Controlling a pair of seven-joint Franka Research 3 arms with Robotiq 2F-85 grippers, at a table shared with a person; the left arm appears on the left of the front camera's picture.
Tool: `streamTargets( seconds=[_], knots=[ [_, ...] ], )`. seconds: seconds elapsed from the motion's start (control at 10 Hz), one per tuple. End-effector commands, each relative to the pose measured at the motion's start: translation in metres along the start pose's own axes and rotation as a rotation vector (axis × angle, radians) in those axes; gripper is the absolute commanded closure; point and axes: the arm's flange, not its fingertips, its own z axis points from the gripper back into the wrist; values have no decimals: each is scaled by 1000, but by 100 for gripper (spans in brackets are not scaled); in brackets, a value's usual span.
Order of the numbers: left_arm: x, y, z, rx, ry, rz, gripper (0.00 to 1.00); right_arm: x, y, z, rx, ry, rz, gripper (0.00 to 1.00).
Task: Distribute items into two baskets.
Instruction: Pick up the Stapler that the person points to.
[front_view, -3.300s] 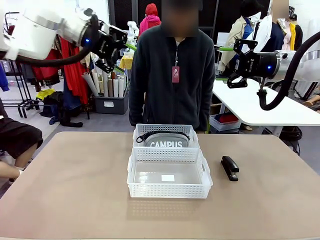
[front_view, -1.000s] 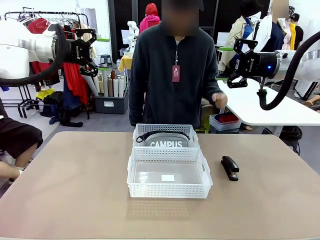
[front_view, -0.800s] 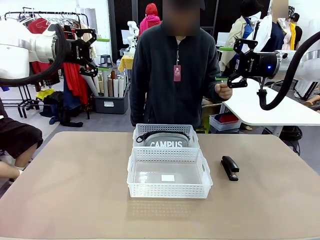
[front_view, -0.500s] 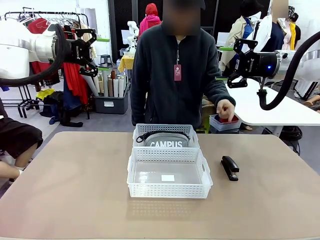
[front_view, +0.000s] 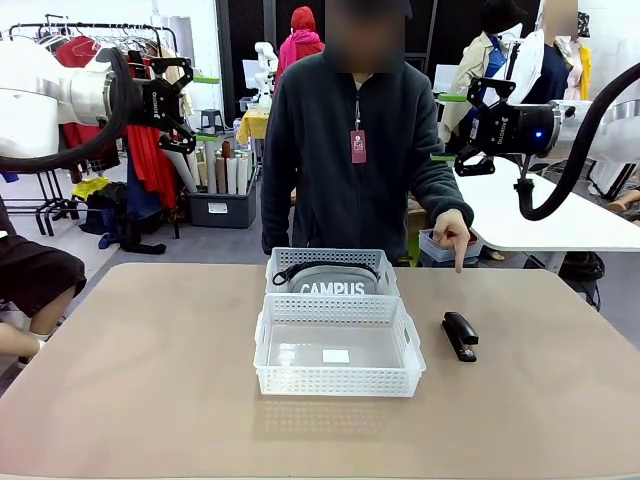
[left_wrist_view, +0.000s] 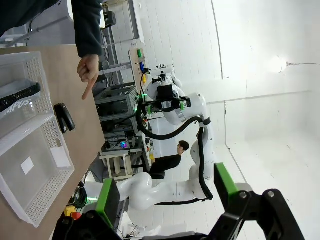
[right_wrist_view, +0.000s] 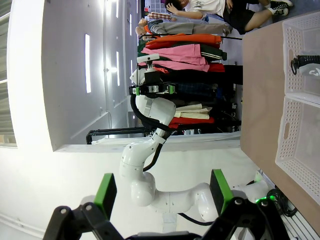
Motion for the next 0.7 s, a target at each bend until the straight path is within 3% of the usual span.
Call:
streamTargets(
  seconds=[0.0,0.6],
  knots=[
    [-1,-3,1,-3,-2,-5,0,-1,2,0,-3,1,6,0],
    [-1,-3,1,-3,-2,-5,0,0,0,0,0,0,0,0]
  ],
)
